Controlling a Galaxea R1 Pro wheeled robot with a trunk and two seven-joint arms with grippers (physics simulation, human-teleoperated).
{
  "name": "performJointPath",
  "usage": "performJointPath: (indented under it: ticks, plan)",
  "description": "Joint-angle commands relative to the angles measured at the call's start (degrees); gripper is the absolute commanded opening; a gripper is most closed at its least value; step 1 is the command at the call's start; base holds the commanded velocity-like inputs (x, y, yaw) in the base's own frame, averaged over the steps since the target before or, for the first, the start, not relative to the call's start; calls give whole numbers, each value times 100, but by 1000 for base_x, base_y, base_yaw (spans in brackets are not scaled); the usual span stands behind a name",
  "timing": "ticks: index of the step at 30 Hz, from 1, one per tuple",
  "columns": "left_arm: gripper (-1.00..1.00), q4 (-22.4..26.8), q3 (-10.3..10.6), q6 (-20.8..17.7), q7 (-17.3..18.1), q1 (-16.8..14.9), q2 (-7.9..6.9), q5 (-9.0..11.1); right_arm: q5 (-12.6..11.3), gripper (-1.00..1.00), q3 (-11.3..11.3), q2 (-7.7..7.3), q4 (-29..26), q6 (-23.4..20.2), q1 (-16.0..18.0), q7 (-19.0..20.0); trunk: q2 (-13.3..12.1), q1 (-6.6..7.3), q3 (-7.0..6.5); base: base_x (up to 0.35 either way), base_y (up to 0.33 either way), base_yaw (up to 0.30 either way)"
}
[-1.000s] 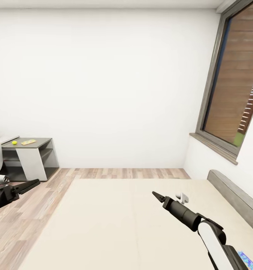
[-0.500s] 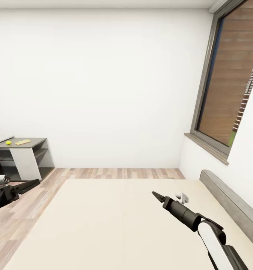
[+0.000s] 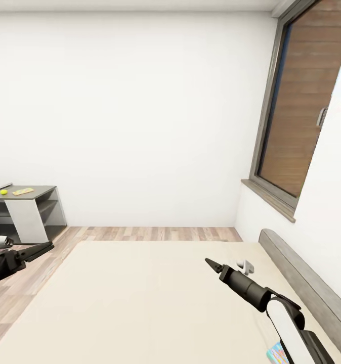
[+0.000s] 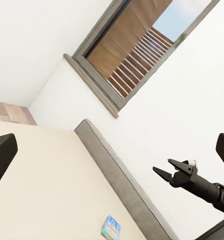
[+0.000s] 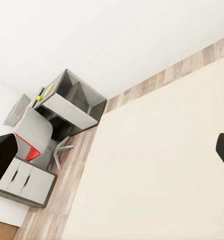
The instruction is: Put all the toys in the child's room - the three board games (two on the bed and one on the table), the two jigsaw puzzles on the table, and the tennis ball on the table - inside the toy box on the table in the child's room.
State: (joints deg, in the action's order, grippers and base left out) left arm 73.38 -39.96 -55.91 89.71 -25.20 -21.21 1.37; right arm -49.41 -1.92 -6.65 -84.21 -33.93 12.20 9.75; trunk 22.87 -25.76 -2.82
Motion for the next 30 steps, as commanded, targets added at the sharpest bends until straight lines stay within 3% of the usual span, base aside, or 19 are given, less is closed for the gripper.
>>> performJointPath:
  ticks: [1,22,30]
  plan:
    - [100,1,-1,-61,29,-3,-1,-14,-7,100,-1,-3,1,-15,2,9,5,-2,3,0,-297,0]
    - [100,1,3,-61,29,-3,3,-11,-7,100,-1,-3,1,-17,2,1,5,-2,3,0,-296,0]
    - [100,1,-1,-61,29,-3,1,-14,-7,100,-1,-3,1,-17,2,1,5,-2,3,0,-179,0]
